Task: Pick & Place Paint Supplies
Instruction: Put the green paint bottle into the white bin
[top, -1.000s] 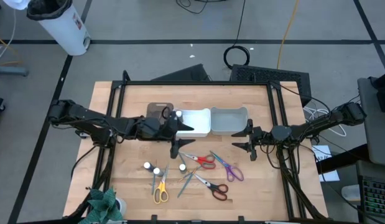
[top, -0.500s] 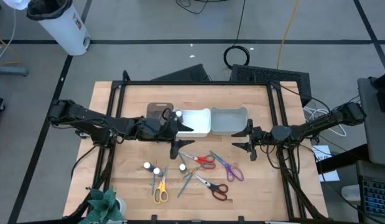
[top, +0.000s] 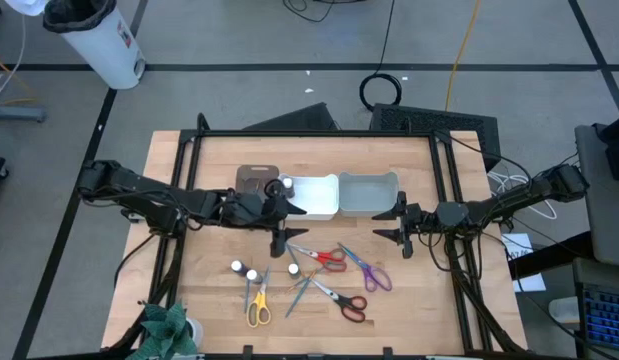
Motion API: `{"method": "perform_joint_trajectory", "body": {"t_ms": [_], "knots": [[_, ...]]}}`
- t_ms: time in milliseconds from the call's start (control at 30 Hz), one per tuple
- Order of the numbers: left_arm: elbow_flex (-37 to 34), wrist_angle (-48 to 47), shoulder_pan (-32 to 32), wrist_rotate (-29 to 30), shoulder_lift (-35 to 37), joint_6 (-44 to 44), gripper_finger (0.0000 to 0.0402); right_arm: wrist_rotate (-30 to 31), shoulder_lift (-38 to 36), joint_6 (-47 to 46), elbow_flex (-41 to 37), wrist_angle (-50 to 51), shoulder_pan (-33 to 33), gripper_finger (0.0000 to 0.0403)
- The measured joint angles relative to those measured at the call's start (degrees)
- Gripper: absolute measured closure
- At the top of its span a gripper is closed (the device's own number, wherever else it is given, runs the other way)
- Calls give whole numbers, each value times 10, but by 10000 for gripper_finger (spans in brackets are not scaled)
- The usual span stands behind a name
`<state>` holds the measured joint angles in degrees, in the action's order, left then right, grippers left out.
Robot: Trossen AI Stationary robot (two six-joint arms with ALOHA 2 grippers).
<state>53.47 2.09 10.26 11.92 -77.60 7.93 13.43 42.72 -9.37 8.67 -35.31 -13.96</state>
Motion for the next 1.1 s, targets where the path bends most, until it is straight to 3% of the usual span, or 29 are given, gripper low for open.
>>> {"method": "perform_joint_trajectory", "body": {"t_ms": [1100], "knots": [[0,-11,19,0,0,-1,167,0,0,0,0,0,0,232]]}}
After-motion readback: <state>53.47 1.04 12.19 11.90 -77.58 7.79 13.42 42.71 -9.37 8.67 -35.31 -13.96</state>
